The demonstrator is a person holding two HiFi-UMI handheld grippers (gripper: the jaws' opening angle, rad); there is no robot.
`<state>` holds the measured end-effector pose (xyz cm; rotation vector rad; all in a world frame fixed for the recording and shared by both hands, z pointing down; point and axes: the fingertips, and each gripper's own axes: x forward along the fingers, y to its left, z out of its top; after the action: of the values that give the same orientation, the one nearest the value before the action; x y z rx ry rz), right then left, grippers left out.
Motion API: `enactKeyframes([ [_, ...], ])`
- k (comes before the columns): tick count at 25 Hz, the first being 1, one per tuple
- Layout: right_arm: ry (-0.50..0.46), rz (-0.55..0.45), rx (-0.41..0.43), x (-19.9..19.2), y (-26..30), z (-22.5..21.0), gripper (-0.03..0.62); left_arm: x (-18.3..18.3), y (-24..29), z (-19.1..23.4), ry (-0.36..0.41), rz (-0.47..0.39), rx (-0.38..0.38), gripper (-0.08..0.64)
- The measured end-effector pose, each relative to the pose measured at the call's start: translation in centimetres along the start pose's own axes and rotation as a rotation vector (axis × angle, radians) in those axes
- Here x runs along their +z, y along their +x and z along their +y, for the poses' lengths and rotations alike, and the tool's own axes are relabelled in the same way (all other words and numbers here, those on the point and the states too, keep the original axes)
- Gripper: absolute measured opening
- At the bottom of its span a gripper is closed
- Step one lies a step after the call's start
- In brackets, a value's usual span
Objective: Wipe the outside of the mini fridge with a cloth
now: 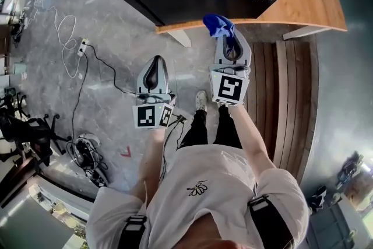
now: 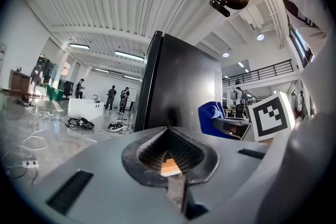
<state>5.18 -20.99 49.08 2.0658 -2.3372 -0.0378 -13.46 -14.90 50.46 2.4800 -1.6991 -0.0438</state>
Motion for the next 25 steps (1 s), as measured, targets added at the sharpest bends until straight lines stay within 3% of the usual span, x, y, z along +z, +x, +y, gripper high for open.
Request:
enactKeyframes([
  [3, 0.027, -0.054, 0.072, 0.0, 1.5, 5.0, 0.061, -0.1, -0.5, 1.5, -0.001, -0.012, 0.015, 0.005],
  [7, -0.027, -0.086, 0.162, -1.0, 3.4, 11.1, 0.063, -0.8, -2.0, 4.6, -0.006, -0.032, 0.060, 0.005],
  [10, -0.006, -0.063, 0.201, -2.2, 4.4, 14.2, 0.061, -1.8, -2.7, 6.7, -0.021, -0.030, 0.109, 0.005],
  [19, -0.045, -0.044, 0.288, -4.0, 7.5, 20.6, 0.061, -3.9, -3.7, 9.3, -0.059, -0.006, 0.149, 0.005],
  [23, 0.007, -0.015, 0.281, -4.6, 8.6, 20.7, 0.061, -4.5, -3.0, 9.5, -0.075, -0.002, 0.138, 0.005],
  [25, -0.021, -0.031, 0.272, -4.5, 8.7, 19.8, 0.063, -4.7, -2.2, 8.8, -0.083, -0.003, 0.123, 0.005],
])
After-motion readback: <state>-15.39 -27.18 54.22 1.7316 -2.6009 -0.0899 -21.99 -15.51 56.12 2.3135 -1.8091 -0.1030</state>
